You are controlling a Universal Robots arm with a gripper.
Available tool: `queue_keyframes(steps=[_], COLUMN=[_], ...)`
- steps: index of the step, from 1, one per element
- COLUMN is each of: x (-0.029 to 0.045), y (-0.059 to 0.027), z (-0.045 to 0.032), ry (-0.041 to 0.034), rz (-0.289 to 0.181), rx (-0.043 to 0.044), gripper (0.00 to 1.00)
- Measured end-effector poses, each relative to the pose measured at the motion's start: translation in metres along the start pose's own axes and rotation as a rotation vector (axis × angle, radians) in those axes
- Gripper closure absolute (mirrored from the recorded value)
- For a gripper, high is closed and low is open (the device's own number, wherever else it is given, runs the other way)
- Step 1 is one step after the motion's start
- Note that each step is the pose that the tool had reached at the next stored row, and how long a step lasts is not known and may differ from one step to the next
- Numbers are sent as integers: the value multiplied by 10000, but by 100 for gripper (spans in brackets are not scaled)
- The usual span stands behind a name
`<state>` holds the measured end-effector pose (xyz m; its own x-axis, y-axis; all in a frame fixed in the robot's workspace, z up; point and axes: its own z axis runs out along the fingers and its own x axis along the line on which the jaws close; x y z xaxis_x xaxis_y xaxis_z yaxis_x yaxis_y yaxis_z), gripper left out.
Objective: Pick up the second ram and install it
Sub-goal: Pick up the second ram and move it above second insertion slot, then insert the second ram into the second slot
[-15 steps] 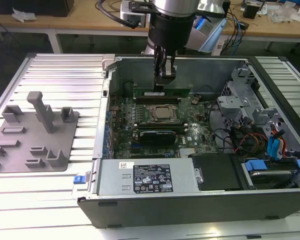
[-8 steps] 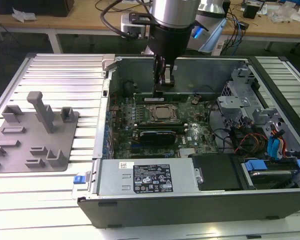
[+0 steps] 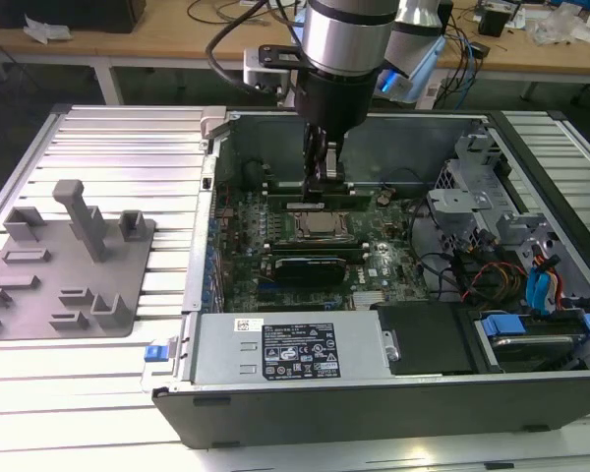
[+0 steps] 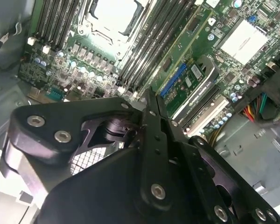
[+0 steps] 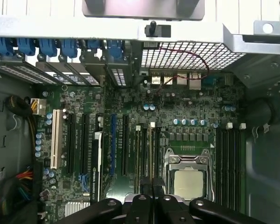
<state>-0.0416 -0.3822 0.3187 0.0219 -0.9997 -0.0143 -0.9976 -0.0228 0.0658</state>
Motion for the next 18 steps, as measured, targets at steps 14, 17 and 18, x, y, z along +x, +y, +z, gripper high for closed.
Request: queue_keyframes(steps=[14, 17, 18], x=[2, 2, 1], y=[-7, -7, -8], z=[103, 105, 115], ry=[3, 2, -3], rz=[0, 0, 0], rx=[1, 2, 5], gripper=[91, 91, 91])
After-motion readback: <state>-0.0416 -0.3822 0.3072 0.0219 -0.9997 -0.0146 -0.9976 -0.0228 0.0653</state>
